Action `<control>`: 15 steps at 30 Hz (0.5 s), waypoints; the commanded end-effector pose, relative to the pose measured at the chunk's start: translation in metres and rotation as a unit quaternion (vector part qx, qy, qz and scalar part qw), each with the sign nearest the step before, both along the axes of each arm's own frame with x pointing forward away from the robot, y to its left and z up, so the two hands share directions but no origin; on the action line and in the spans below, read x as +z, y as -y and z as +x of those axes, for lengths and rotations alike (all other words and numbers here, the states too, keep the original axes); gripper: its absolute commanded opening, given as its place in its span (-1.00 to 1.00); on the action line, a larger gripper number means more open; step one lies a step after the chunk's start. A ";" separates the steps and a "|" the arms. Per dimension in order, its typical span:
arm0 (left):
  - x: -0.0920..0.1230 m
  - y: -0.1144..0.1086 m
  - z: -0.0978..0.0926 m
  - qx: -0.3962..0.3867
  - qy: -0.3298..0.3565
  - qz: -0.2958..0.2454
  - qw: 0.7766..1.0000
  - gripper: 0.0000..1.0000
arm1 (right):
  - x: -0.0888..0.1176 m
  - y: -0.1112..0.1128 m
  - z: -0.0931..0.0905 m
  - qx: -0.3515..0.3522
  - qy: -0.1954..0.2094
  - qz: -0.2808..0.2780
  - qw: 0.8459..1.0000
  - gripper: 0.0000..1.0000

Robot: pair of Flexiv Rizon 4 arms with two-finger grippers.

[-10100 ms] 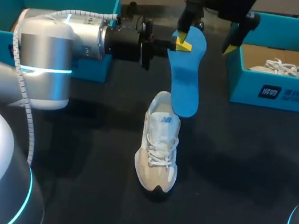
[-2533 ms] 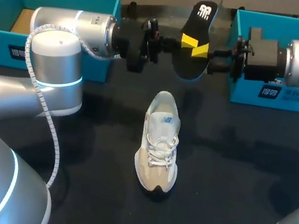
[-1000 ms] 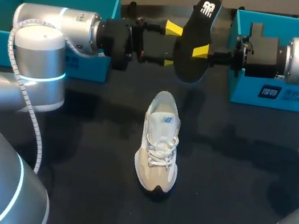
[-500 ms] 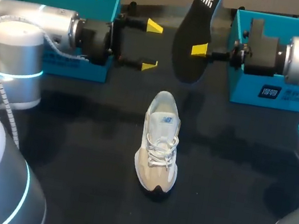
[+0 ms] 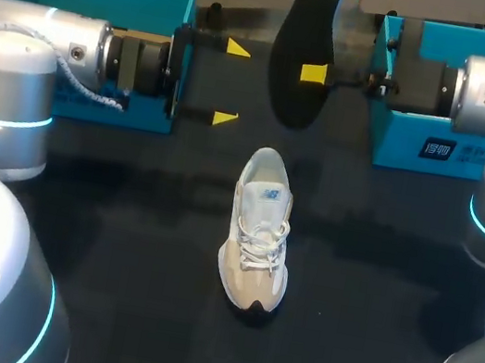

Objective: Take the shoe out of the shoebox, open the shoe tongue, remove and reinsert the insole, then place the shoe into the shoebox

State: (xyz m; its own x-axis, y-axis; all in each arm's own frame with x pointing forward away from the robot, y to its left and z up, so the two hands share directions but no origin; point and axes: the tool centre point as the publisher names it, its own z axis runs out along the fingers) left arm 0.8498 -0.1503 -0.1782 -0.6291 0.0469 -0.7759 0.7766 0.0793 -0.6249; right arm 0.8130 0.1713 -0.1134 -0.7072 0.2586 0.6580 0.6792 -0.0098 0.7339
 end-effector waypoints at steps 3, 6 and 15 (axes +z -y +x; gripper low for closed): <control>-0.003 -0.005 -0.012 0.052 -0.121 0.004 0.991 1.00 | 0.005 -0.008 0.001 0.017 0.043 0.004 0.999 -1.00; -0.004 -0.006 -0.012 0.054 -0.143 0.004 0.988 1.00 | 0.006 -0.008 0.001 0.004 0.045 0.018 0.999 -1.00; -0.004 -0.006 -0.012 0.054 -0.143 0.004 0.988 1.00 | 0.006 -0.008 0.001 0.004 0.045 0.018 0.999 -1.00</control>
